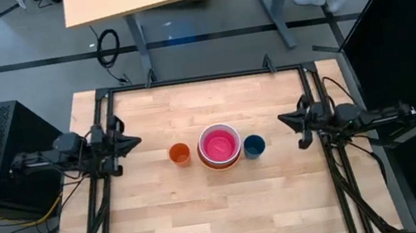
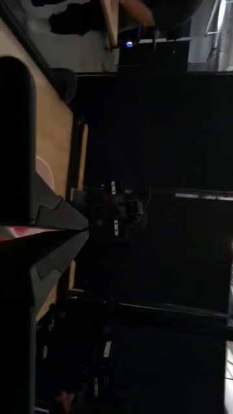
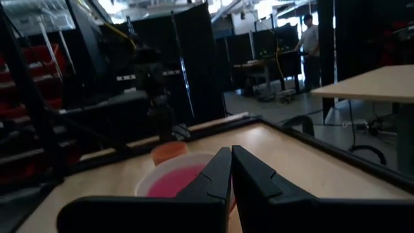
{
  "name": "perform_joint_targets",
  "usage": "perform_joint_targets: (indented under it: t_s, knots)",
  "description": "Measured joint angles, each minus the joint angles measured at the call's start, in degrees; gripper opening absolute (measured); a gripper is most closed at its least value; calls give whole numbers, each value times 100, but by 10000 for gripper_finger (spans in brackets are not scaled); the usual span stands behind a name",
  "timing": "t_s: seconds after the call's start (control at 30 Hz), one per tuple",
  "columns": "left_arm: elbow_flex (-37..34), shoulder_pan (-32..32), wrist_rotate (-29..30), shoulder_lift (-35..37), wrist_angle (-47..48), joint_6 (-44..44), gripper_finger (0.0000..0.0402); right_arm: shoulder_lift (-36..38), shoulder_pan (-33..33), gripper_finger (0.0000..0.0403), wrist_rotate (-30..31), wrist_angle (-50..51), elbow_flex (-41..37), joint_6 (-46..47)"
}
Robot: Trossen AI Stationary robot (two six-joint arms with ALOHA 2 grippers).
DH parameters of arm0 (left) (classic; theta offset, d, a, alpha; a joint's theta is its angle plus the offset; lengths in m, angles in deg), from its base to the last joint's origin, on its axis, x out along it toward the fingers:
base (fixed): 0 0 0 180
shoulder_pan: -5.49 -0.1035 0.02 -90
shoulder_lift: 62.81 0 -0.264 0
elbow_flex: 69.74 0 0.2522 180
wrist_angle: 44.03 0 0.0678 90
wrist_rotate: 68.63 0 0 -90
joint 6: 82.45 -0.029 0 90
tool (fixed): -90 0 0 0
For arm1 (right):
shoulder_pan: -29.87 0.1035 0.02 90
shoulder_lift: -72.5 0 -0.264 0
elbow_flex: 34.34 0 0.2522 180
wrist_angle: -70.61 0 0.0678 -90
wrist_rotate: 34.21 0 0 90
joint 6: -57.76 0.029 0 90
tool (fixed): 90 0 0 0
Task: Nest bowls inside each other
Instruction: Return to Home Position
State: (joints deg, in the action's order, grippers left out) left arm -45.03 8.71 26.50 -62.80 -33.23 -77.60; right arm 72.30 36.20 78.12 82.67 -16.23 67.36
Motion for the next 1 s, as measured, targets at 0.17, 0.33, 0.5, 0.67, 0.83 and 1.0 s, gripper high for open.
perform_joint_targets:
  t_s: [0.17, 0.33, 0.5, 0.67, 0.83, 1.0]
  knots:
    - [-254, 2, -27, 0, -112, -7, 0, -1, 0, 0, -89, -206, -307, 80]
    - [-448, 2, -1, 0, -284, 1, 0, -79, 0, 0, -142, -202, -376, 209]
    - [-691, 0, 15, 0, -335, 65, 0, -112, 0, 0, -154, -189, -378, 188]
    - [-859, 0, 33, 0, -266, 147, 0, -356, 0, 0, -204, -187, -380, 23]
    - [-929, 0, 58, 0, -139, 140, 0, -661, -1, 0, -258, -179, -382, -95]
    - [-999, 0, 83, 0, -13, 133, 0, -965, -2, 0, -311, -172, -384, -213]
